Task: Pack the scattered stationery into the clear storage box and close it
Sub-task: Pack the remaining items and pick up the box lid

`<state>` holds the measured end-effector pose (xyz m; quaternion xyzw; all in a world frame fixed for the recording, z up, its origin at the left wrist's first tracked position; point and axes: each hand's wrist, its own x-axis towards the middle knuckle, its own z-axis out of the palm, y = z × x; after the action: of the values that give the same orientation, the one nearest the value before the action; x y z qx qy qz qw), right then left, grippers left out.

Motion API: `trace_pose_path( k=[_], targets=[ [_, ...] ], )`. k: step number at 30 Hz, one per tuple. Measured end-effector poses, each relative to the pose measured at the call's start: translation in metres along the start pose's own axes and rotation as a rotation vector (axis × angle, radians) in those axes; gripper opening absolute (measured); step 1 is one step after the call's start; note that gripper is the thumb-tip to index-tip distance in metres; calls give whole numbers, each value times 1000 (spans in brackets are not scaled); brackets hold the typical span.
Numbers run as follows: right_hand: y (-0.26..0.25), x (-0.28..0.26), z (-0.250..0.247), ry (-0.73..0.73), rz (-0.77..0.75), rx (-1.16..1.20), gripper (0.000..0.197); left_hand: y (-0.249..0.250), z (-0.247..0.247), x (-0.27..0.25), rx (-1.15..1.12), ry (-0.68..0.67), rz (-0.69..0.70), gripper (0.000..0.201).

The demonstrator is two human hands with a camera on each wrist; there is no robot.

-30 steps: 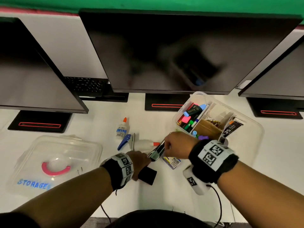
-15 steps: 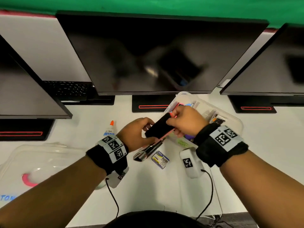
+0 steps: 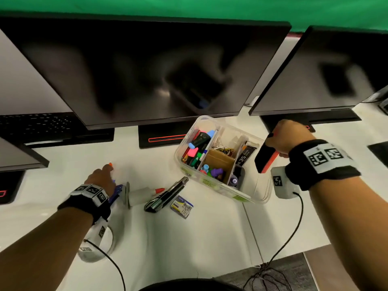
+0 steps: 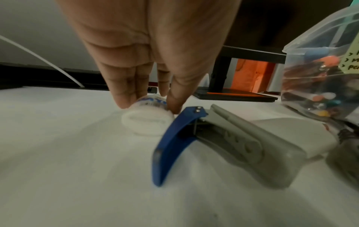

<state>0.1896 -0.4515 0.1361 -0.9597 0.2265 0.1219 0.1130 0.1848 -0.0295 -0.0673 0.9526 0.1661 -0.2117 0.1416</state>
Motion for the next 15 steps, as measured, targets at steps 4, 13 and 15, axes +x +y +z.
trace_pose_path(
  k=[4, 13, 15],
  targets=[
    [-8, 19, 26, -139, 25, -164, 27, 2, 2, -2, -4, -22, 9, 59],
    [30, 114, 105, -242, 136, -343, 55, -5, 6, -13, 62, 6, 6, 53],
    [37, 132, 118, -280, 172, -310, 56, -11, 8, -16, -3, 27, -14, 48]
  ],
)
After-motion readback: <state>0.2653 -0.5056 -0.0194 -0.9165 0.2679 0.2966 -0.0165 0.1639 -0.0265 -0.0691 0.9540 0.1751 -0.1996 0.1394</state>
